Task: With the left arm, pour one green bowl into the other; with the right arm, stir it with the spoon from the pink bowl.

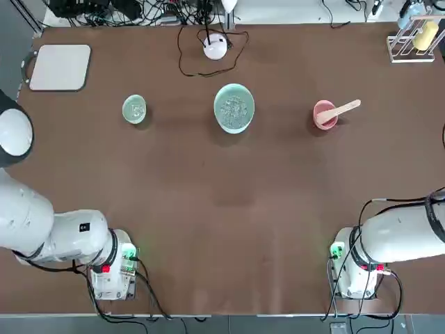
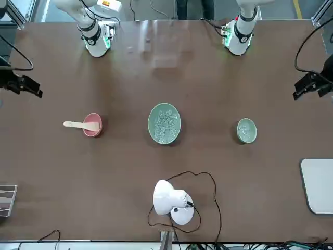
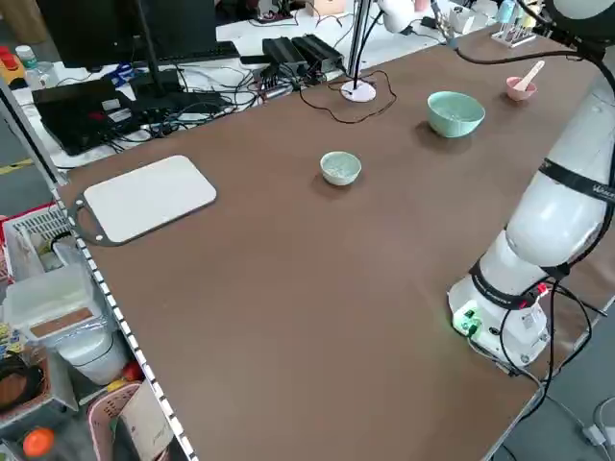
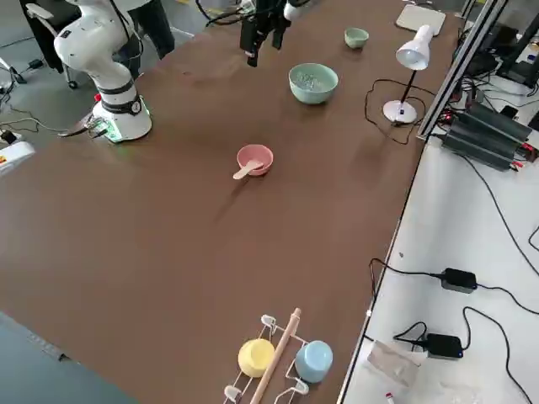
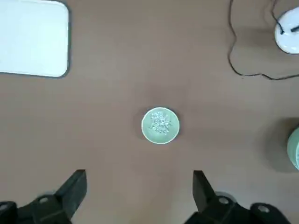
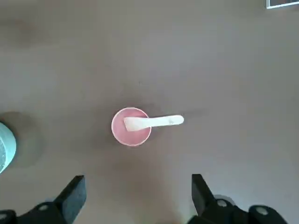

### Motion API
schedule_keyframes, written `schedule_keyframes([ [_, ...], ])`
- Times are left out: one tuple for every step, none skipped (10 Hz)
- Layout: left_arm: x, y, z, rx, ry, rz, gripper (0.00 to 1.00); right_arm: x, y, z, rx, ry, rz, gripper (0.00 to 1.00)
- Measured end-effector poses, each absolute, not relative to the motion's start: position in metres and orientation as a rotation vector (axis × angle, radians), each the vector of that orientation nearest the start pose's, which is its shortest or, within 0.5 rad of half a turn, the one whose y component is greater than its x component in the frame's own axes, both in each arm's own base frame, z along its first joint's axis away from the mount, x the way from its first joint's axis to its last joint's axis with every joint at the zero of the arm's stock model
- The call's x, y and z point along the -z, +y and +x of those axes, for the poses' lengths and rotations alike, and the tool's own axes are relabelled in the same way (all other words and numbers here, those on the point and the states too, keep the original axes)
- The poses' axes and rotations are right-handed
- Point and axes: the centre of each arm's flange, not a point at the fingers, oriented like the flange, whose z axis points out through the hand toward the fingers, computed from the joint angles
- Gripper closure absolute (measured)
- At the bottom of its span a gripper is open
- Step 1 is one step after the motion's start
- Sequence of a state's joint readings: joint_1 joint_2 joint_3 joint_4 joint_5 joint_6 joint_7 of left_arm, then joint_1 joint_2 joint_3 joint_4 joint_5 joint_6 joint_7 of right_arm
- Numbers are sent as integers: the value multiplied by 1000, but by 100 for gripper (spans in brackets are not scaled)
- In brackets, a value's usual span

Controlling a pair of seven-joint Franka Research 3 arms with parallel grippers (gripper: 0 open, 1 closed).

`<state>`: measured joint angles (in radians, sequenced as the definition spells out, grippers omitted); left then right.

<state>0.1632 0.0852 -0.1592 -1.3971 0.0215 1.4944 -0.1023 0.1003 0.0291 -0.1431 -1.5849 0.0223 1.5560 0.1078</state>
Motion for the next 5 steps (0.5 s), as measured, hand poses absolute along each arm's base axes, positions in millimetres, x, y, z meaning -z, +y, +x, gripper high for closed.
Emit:
schedule_keyframes([
  [-645, 37, 575, 3, -238, -3126, 0, -568, -25, 563, -81, 255, -3097, 0],
  [-636, 62, 578, -23, -297, -3124, 0, -539, -34, 561, -82, 301, -3049, 0],
  [-624, 88, 581, -54, -353, -3122, 0, -519, -51, 553, -106, 315, -2993, 0],
  [-610, 111, 584, -81, -387, -3123, 0, -508, -73, 543, -138, 269, -2950, 0],
  [-594, 129, 589, -106, -412, -3125, 0, -496, -98, 532, -166, 197, -2913, 1],
])
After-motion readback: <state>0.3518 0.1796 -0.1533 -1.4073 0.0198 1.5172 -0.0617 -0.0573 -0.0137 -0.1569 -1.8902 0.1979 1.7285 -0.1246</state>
